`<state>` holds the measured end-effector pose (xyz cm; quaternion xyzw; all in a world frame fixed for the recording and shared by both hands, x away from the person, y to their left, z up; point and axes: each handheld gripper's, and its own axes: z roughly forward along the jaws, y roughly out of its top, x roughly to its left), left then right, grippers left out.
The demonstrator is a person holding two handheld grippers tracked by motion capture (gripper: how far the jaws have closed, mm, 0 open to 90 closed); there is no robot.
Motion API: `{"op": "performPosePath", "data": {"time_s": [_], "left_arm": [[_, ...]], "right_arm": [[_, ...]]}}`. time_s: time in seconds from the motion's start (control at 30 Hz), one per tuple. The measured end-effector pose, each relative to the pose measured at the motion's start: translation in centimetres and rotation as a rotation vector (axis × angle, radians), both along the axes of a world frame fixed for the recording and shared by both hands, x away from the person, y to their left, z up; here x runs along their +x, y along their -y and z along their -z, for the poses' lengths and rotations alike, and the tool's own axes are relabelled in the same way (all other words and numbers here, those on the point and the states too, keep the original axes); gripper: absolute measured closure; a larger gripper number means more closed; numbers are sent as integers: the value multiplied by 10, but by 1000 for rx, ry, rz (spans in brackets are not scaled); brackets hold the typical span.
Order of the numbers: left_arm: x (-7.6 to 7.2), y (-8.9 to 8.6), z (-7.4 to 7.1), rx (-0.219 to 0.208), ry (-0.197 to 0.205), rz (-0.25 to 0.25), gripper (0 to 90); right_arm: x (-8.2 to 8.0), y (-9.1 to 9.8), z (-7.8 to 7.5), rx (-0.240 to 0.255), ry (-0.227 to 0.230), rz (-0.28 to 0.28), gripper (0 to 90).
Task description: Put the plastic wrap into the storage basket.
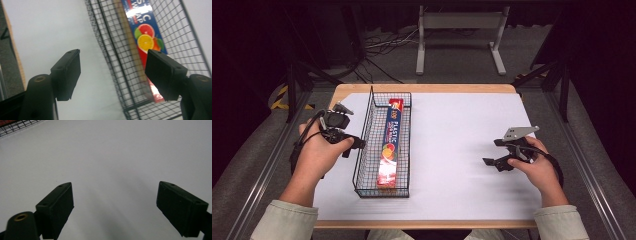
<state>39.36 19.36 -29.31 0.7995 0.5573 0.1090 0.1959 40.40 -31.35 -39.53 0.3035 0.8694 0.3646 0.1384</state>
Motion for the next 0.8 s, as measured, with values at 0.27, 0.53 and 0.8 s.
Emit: {"op": "performPosePath", "data": {"time_s": [0.27,0.53,0.8], "left_arm": [[-4,-30,20,-16,78,49,269],[-8,-49,41,-22,168,113,269],[-15,-63,63,-59,215,195,273]], "right_arm": [[1,3,1,6,-2,10,145],[2,4,2,3,-2,15,145],[3,6,6,-2,-10,23,144]]}}
